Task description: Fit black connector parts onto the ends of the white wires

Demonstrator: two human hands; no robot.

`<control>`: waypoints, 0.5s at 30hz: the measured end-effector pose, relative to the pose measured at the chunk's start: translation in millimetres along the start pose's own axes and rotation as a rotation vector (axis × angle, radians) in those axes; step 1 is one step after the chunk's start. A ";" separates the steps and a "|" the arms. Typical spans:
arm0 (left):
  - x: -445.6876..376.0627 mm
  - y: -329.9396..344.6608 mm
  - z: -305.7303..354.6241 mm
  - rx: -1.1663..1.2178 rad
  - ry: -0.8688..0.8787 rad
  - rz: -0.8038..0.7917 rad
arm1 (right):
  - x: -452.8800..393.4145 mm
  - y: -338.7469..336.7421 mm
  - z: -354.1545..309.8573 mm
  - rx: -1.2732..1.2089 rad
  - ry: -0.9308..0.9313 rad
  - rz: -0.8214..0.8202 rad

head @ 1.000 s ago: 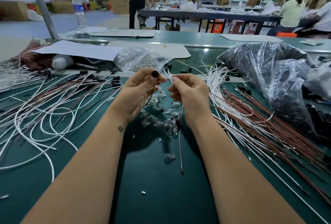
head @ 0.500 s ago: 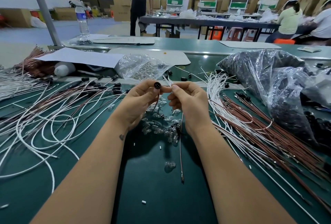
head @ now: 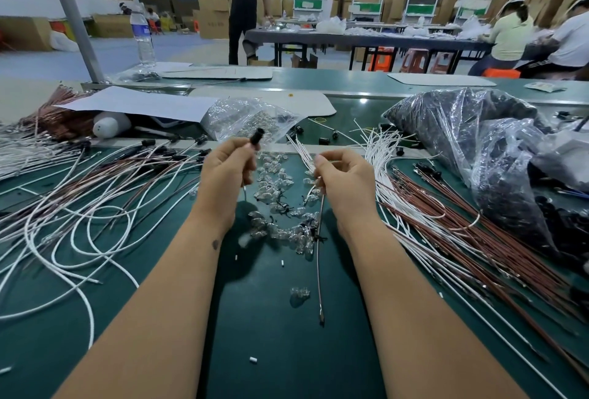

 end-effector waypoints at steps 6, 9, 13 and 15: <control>-3.8 -18.6 8.5 0.086 0.028 0.261 | 6.0 10.7 -19.2 0.742 -0.356 -0.142; -4.3 -18.5 7.7 0.048 0.024 0.309 | 24.2 33.2 -29.3 0.678 -0.401 -0.435; -8.1 -18.1 3.7 0.014 0.011 0.312 | 46.0 56.4 -21.9 0.870 -0.433 -0.722; -9.9 -17.5 0.5 0.016 -0.010 0.303 | 49.7 60.5 -20.2 0.913 -0.455 -0.786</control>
Point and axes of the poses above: each hand's wrist, its own x-axis away from the middle knuckle, its own y-axis out of the palm, z = x × y, the point moved 4 cm from there along -x, towards the middle knuckle, and after that the axes turned 6 degrees about z, right-handed, at the moved point
